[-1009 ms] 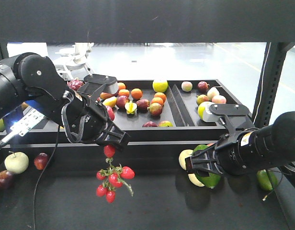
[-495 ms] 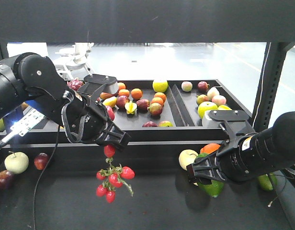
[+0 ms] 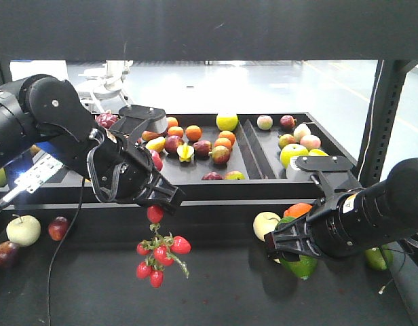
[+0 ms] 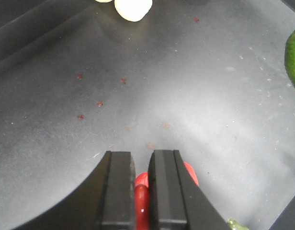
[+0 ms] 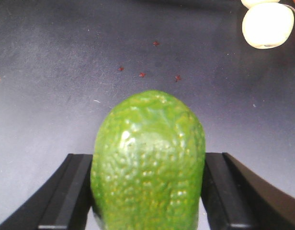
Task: Pick snacks and fruit into basket
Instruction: 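Hold the chili peppers and lime raised in both grippers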
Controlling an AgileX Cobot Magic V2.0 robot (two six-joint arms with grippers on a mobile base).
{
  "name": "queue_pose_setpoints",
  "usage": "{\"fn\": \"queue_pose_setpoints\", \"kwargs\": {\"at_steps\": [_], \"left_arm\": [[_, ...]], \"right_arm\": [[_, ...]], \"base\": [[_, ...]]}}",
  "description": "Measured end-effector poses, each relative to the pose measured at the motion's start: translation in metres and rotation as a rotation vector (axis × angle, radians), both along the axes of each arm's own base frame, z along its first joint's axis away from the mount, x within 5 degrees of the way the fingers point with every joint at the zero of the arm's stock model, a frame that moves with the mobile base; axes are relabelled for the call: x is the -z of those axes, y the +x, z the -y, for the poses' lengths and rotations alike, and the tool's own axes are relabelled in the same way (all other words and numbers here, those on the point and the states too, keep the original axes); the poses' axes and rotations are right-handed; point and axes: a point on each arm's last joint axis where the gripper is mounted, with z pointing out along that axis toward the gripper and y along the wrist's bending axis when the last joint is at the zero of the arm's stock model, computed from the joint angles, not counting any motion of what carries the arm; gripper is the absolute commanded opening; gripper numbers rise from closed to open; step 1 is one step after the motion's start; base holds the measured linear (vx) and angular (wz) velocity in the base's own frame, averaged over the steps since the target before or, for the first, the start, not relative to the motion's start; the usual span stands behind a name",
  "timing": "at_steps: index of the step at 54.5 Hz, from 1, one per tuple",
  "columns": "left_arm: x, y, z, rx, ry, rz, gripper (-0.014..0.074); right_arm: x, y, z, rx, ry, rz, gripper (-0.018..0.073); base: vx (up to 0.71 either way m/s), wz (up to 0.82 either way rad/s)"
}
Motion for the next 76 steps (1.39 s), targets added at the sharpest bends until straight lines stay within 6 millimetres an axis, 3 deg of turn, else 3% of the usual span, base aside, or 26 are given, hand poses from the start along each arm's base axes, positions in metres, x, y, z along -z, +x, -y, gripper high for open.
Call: {"fn": "queue_pose_setpoints", "kwargs": {"at_steps": [76], "left_arm": [[0.0000,-0.0001,0.0000,0.000,0.000,-0.001,-0.0006]], "right_arm": [[0.0000,0.0000,0.0000,0.001,0.000,0.000,-0.0008]], "base": [[-0.01,-0.01]]}}
